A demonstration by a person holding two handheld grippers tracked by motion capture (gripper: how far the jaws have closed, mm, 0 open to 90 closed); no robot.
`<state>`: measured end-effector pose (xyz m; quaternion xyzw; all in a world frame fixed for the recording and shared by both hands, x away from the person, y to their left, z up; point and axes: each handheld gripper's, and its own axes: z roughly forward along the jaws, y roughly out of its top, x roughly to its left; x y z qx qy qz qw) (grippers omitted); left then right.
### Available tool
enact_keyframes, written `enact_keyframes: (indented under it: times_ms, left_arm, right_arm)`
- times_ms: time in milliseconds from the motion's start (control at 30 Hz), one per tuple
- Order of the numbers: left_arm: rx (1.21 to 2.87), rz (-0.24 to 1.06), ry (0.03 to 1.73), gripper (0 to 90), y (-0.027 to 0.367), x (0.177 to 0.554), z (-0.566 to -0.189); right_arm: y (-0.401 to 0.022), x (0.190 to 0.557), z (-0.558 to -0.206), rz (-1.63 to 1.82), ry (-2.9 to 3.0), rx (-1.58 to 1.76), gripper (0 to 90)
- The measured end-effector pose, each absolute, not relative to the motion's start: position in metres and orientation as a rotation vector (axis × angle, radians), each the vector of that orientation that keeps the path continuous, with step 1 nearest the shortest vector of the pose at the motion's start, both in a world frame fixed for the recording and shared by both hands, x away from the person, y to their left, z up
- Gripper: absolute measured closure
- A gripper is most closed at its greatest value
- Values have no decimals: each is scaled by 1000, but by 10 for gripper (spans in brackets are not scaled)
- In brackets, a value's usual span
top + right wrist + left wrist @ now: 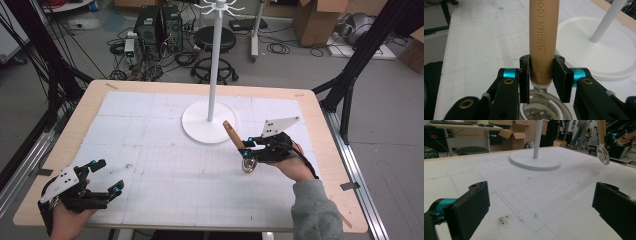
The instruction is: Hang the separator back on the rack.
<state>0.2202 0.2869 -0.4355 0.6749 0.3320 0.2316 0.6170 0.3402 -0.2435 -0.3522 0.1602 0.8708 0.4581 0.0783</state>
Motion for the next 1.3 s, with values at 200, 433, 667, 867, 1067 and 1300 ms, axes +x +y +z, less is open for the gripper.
enact_keyframes:
  times_ms: [200,433,667,867,1067,1300]
  left_arm:
    - [1556,532,757,17,285,222,-435]
    - [1559,527,749,17,283,224,-435]
    - [1565,525,744,17,281,224,-434]
    - [1559,524,747,17,281,224,-434]
    - [1561,522,744,17,281,224,-434]
    - [1559,517,746,17,281,225,-435]
  right_arm:
    - [-254,339,-348,1422,2565,497,694]
    - [-264,336,-343,1476,2524,548,694]
    - [-272,336,-339,1510,2483,587,694]
    - [-277,336,-333,1530,2458,610,694]
    - [-280,338,-326,1543,2433,626,694]
    - [-282,341,-321,1562,2406,626,694]
